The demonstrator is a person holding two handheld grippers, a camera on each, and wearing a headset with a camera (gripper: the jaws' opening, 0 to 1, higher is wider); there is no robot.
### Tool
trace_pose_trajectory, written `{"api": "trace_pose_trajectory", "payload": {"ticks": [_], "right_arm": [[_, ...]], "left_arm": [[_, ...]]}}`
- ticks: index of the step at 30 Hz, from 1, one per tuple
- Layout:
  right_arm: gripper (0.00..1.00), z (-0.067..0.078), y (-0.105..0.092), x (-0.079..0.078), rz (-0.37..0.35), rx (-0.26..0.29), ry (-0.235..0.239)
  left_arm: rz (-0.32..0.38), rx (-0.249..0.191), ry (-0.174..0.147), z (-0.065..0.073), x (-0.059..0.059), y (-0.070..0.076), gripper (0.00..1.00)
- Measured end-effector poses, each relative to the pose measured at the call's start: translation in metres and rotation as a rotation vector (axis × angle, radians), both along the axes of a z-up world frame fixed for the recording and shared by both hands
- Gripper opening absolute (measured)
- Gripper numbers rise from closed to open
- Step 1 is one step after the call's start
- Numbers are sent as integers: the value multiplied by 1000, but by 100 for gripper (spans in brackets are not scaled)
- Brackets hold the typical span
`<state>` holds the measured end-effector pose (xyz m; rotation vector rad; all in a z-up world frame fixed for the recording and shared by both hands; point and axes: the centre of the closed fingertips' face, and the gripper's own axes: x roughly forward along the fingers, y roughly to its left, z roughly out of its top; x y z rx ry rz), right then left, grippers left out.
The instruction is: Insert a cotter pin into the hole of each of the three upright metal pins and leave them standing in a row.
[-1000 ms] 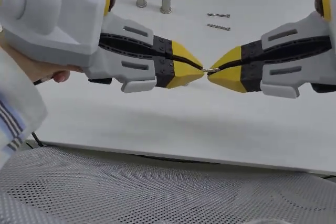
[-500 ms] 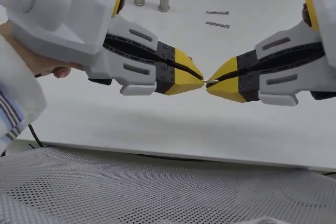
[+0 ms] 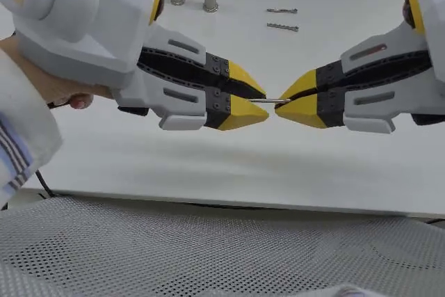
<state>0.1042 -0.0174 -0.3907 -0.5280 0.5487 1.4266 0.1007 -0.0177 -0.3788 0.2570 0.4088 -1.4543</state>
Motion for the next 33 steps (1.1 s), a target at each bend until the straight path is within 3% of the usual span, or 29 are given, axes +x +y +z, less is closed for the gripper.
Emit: {"api": "trace_pose_trajectory", "payload": {"ticks": [1, 5, 9, 14, 18, 23, 33], "right_arm": [[0, 0, -1, 1, -7, 3, 0], [0, -4, -7, 11, -53, 3, -7], [0, -10, -13, 27, -151, -13, -26], [0, -20, -18, 39, -197, -25, -27], [0, -29, -19, 48, -228, -24, -23], [0, -41, -17, 51, -227, -27, -14], [0, -50, -12, 56, -223, -25, -18]], "left_arm": [[15, 0, 14, -1, 2, 1, 15], [59, 3, 19, -2, 14, 5, 21], [117, 30, 30, -8, 29, 13, 24], [183, 79, 13, -18, 48, 22, 22], [173, 113, 16, -27, 56, 21, 21], [156, 166, -21, -36, 64, 19, 20], [122, 206, -24, -44, 68, 19, 15]]}}
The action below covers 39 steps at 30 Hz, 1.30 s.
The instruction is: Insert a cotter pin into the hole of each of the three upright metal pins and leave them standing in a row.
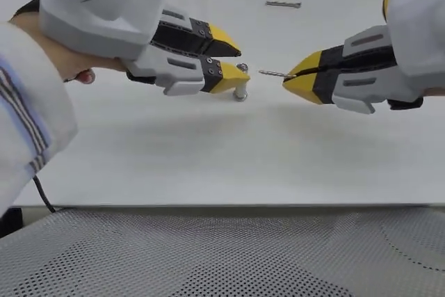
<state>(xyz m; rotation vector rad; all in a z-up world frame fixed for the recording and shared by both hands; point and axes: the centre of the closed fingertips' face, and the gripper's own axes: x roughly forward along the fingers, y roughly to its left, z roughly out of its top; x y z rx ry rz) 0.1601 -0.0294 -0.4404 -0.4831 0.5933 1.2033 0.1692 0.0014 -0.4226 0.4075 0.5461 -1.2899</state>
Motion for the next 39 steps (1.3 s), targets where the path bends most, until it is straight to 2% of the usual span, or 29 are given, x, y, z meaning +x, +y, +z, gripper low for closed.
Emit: {"api": "trace_pose_trajectory", "payload": {"ticks": [7, 14, 16, 21, 23, 26, 32, 34, 39], "right_arm": [[0, -4, 4, 4, 11, -4, -3], [0, -7, 7, 6, 32, -11, -8], [0, -7, 7, 7, 35, -12, -8], [0, -7, 8, 8, 37, -8, -11], [0, -7, 8, 9, 40, -9, -13], [0, -8, 9, 9, 48, -11, -14], [0, -10, 13, 8, 59, -13, -12], [0, -11, 14, 9, 63, -14, -13], [0, -13, 17, 9, 77, -17, -13]], "left_arm": [[-27, 20, 8, -8, -3, -3, 13], [-23, 33, -6, -10, 1, -2, 8], [-26, 49, -8, -12, 2, -1, 6], [-33, 51, -15, -13, 2, -1, 6], [-45, 57, -36, -14, 4, 0, 6], [-54, 52, -29, -15, 5, 0, 6], [-70, 53, -39, -18, 6, 1, 5], [-80, 64, -55, -17, 5, 0, 5], [-80, 59, -51, -20, 6, -1, 5]]}}
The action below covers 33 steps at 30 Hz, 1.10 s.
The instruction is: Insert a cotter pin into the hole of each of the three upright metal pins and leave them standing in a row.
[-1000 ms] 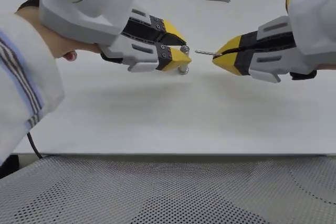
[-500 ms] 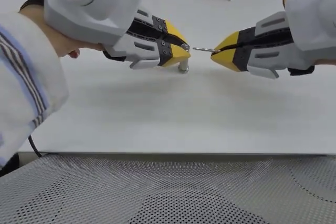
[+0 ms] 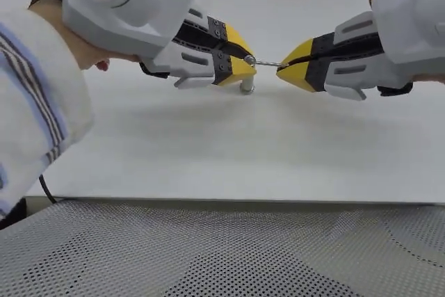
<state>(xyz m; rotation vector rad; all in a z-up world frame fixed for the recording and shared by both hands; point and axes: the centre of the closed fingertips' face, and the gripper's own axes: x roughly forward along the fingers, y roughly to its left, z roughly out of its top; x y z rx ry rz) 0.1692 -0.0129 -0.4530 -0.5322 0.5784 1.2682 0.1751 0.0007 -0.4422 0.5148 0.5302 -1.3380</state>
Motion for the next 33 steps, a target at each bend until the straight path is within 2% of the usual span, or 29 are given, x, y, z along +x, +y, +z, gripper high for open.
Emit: {"api": "trace_pose_trajectory", "payload": {"ticks": [12, 24, 27, 33], "right_arm": [[0, 0, 7, 3, 32, 1, -9], [0, 2, 18, -4, 69, 8, -10], [0, 2, 18, -6, 97, 1, -42], [0, 2, 18, -4, 116, 3, -43]], "left_arm": [[-5, 3, -1, -2, 0, -2, 5], [-2, 1, 14, -1, -1, -6, 5], [-3, 1, 17, -1, -2, -7, 5], [-3, 1, 24, -1, -2, -7, 5]]}}
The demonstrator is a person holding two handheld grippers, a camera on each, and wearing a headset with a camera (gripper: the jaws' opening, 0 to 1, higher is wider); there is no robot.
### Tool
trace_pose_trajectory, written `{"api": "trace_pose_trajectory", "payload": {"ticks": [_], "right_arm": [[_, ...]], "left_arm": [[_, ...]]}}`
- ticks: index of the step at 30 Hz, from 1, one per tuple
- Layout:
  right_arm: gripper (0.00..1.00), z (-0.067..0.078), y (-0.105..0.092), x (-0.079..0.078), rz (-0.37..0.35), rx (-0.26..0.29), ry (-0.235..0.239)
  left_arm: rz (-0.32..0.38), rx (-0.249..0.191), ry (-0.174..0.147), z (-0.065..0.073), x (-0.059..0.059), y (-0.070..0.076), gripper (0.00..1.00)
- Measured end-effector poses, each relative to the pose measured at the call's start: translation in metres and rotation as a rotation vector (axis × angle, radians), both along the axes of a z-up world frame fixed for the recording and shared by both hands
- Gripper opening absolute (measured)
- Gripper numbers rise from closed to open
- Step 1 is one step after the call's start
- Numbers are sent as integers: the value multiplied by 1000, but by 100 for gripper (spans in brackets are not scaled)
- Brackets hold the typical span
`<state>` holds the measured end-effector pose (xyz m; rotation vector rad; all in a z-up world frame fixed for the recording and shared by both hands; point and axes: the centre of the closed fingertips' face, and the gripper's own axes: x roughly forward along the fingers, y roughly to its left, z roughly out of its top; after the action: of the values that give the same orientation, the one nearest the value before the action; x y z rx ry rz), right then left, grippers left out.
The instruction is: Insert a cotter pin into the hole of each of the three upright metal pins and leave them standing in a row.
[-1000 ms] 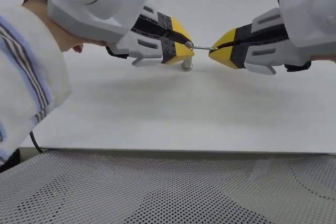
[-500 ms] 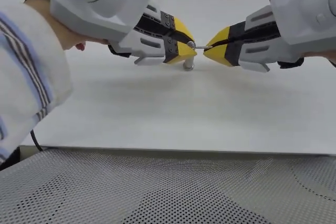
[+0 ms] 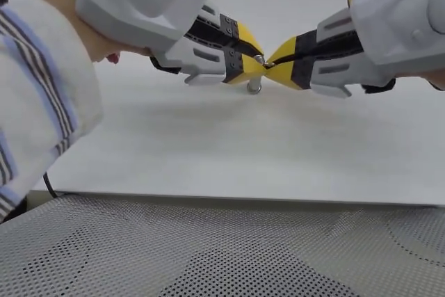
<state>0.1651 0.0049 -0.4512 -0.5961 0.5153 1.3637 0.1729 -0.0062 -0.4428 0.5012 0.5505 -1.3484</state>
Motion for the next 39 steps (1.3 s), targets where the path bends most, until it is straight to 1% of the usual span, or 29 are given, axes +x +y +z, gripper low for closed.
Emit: {"api": "trace_pose_trajectory", "payload": {"ticks": [2, 4, 7, 9, 10, 15, 18, 21, 28, 30, 32, 36, 39], "right_arm": [[0, 0, -1, 0, 9, 3, -6], [0, 1, -1, 0, 37, 8, -36], [0, 1, -2, -3, 29, 15, -16], [1, 4, -3, -4, 29, 27, -20], [1, 3, -5, -2, 25, 26, -17], [0, 4, -12, -3, 28, 13, -18], [0, 5, -13, -4, 28, 25, -1], [0, 3, -12, -5, 30, 25, -6], [0, 5, -7, -2, 22, 36, -2], [0, 5, -7, -2, 26, 29, -5], [0, 4, -6, -2, 28, 25, -7], [0, 3, -7, -1, 23, 19, -7], [0, 3, -8, -3, 20, 21, -5]], "left_arm": [[4, -2, 3, 0, 0, 0, 5], [5, -4, 8, 0, 1, 0, 5], [3, -4, 8, 0, 1, 0, 5], [3, -4, 8, 0, 1, -1, 5], [3, -5, 9, 0, 1, -1, 5], [3, -5, 11, 0, 1, -1, 5], [4, -7, 11, -1, 1, -1, 5], [7, -11, 15, -1, 1, -1, 5], [6, -10, 15, -1, 0, -2, 5], [5, -9, 10, -1, 0, -2, 5], [14, -11, 15, -1, 0, -2, 5], [46, -30, 32, 1, -2, -3, 5], [46, -35, 26, 3, -4, -3, 6]]}}
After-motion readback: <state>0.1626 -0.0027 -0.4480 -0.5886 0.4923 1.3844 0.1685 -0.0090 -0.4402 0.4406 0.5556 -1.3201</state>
